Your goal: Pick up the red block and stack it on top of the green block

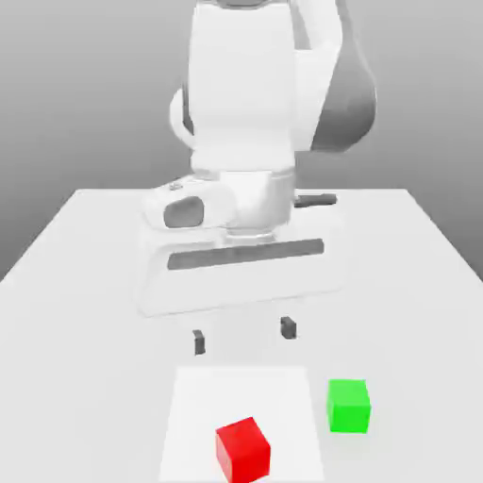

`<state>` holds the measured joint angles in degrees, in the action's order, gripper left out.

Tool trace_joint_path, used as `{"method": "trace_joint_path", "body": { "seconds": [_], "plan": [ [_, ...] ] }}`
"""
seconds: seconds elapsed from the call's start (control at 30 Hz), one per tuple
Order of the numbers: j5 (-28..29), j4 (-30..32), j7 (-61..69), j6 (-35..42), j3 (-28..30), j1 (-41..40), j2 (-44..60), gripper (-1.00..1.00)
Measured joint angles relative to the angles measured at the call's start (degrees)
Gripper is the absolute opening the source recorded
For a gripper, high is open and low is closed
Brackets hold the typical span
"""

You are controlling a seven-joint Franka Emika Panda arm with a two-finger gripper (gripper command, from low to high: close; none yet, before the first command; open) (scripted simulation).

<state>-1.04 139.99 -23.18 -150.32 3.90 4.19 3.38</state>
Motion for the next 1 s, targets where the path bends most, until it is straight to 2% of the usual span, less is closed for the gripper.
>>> {"method": "trace_joint_path", "body": {
  "seconds": [0.27, 0.3, 0.53, 0.7, 1.0],
  "plan": [
    [-1.5, 0.2, 5.0, -9.9, -1.4, -1.2, 16.6, 0.0],
    [-1.7, 0.0, 5.1, -11.3, -1.6, -1.3, 18.3, -1.0],
    [-1.7, -0.1, 5.1, -11.5, -1.7, -1.4, 18.5, -1.0],
    [-0.4, 1.4, 4.6, -4.2, -1.1, -0.8, 9.8, -1.0],
    [3.2, 7.5, 17.1, -2.0, -7.0, 3.7, 1.5, -1.0]
  ]
}}
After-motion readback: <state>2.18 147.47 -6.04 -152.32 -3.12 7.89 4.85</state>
